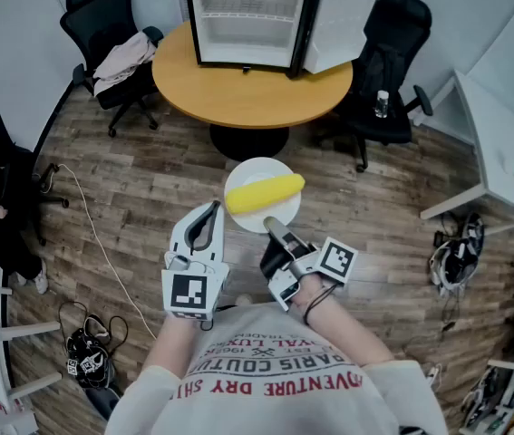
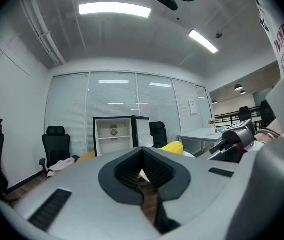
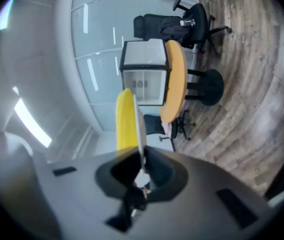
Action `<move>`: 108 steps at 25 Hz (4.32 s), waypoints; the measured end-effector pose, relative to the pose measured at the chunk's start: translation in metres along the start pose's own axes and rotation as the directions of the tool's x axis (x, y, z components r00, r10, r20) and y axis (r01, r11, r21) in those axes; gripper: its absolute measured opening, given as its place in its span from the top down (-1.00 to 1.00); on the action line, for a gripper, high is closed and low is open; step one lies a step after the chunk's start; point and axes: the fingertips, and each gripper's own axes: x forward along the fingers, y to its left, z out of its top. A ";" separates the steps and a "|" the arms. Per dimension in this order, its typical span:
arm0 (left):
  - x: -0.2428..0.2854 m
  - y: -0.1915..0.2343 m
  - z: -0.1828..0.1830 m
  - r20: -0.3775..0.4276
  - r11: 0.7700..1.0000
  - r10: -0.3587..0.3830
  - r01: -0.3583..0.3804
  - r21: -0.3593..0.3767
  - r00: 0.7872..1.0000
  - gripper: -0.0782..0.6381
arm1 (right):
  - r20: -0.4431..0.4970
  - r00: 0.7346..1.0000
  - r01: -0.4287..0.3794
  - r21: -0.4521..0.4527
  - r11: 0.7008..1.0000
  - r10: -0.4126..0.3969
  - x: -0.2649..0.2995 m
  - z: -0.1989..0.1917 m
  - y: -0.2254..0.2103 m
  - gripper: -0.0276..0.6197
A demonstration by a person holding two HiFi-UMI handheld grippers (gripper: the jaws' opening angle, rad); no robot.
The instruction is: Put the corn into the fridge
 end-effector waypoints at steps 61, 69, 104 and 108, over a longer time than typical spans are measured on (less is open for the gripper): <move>0.353 0.146 -0.011 -0.041 0.988 0.149 -0.150 -0.032 0.988 0.71 | -0.155 0.986 0.057 0.027 0.998 -0.052 0.284 0.275 0.013 0.81; 0.430 0.198 -0.007 -0.022 0.999 0.037 -0.037 -0.020 0.999 0.71 | -0.028 0.998 0.051 0.029 0.998 -0.050 0.349 0.319 0.021 0.81; 0.590 0.339 -0.026 -0.016 0.975 -0.223 0.223 -0.020 0.975 0.71 | 0.297 0.953 0.041 0.083 0.996 -0.064 0.543 0.410 0.040 0.80; 0.593 0.341 -0.029 -0.021 0.974 -0.227 0.226 -0.025 0.974 0.71 | 0.313 0.946 0.052 0.095 0.994 -0.080 0.550 0.413 0.041 0.80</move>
